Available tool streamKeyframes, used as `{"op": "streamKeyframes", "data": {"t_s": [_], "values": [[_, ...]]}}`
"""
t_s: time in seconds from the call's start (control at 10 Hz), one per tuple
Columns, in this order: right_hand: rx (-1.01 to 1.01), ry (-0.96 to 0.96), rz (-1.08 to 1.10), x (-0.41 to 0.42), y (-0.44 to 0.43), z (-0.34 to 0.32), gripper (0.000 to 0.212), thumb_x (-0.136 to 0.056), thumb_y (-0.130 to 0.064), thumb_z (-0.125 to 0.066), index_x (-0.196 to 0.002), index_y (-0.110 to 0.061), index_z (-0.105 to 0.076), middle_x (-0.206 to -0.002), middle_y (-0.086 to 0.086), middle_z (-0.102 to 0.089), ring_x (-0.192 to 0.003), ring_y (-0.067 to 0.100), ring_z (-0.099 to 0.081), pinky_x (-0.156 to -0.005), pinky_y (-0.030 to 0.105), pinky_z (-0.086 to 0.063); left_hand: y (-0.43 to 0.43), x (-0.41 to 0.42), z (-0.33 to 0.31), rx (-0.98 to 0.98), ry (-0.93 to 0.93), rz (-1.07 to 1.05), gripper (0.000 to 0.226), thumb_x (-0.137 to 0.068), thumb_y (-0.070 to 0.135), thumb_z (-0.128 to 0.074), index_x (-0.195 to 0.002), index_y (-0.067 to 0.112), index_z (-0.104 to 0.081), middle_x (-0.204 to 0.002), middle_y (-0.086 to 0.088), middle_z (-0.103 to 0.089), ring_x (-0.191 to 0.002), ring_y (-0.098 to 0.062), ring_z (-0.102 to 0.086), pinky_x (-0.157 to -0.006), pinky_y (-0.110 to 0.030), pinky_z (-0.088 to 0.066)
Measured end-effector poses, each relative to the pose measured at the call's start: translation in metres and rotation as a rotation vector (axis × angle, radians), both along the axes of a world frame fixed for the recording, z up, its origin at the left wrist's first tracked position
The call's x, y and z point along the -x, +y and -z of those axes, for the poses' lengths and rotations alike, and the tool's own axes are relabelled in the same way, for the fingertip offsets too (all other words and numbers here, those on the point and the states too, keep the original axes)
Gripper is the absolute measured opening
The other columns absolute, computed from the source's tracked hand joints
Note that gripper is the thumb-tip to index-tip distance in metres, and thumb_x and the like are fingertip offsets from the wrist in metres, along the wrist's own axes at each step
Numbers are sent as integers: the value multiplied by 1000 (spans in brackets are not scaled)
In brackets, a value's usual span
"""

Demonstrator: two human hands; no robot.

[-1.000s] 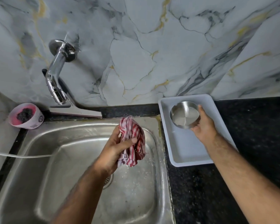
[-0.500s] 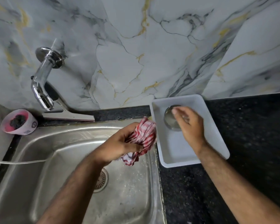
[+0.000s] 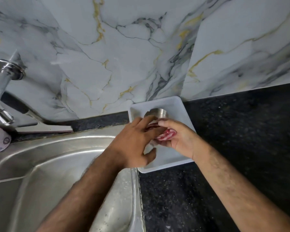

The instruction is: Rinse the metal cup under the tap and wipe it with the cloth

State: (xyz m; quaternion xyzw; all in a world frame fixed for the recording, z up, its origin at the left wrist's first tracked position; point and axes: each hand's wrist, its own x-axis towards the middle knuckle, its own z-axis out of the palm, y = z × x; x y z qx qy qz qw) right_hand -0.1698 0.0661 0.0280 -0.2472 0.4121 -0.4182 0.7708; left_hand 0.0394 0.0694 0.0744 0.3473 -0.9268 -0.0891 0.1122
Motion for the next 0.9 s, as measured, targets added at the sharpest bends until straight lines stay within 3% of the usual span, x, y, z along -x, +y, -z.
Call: {"op": "streamKeyframes", "data": {"t_s": [0.1,0.2,0.3,0.4,0.5,0.6,0.7,0.8,0.9], "values": [[81,24,-6,25,-2,13,29,-97,-10,-71,-123,-20,-78,-116,11,-82,-104,27,-78,-79,40,-68,5,15,22,-319,398,-70,50,-92,46,-71,-138,29,-64,-140,-4,-60,-119,-21,-62,-103,-41,-56],[108,21,-57,42,-3,21,41,-95,-3,-72,-134,-15,-72,-117,13,-81,-107,31,-79,-82,40,-69,6,35,41,-865,741,-255,46,-94,37,-74,-128,22,-48,-106,-6,-75,-83,-26,-75,-71,-53,-64],[47,35,-37,61,0,31,48,-93,2,-71,-140,-10,-67,-115,14,-81,-104,30,-79,-82,40,-68,-5,34,57,-1169,826,-388,53,-96,32,-75,-131,16,-39,-104,-15,-81,-87,-31,-80,-72,-35,-64],[-19,256,-9,73,4,38,40,-97,2,-72,-134,-12,-70,-115,15,-81,-98,27,-82,-79,36,-69,-19,25,68,-1325,640,-511,52,-87,38,-81,-125,11,-59,-102,-8,-83,-91,-29,-80,-84,-41,-65],[101,926,-134,65,6,50,40,-90,-3,-82,-128,-10,-71,-111,12,-82,-95,23,-81,-85,36,-67,-29,34,78,-1107,190,-607,43,-86,42,-84,-114,16,-65,-104,-4,-77,-94,-28,-77,-83,-39,-64],[302,1461,-216,38,12,60,21,-93,-7,-74,-114,-8,-72,-103,14,-80,-93,32,-77,-82,43,-65,-26,62,91,-702,-217,-512,33,-93,40,-76,-114,16,-67,-103,-3,-73,-89,-22,-70,-71,-28,-57],[374,1757,-270,12,20,60,15,-103,-10,-59,-117,-8,-64,-103,16,-75,-93,37,-74,-72,42,-58,-17,78,97,-305,-471,-386,34,-96,49,-66,-116,21,-71,-102,-3,-74,-89,-21,-67,-71,-35,-52],[477,1895,-237,6,32,36,42,-105,-8,-56,-147,-13,-53,-127,16,-69,-107,35,-71,-80,44,-62,-12,66,89,-82,-495,-362,50,-91,56,-69,-126,19,-68,-122,-6,-70,-114,-27,-61,-89,-45,-50],[638,1725,126,17,53,-13,51,-101,-4,-65,-149,-17,-58,-140,12,-68,-103,30,-74,-81,33,-64,-6,30,69,3,-412,-378,65,-90,63,-64,-136,18,-61,-144,-8,-61,-132,-29,-52,-103,-49,-46]]}}
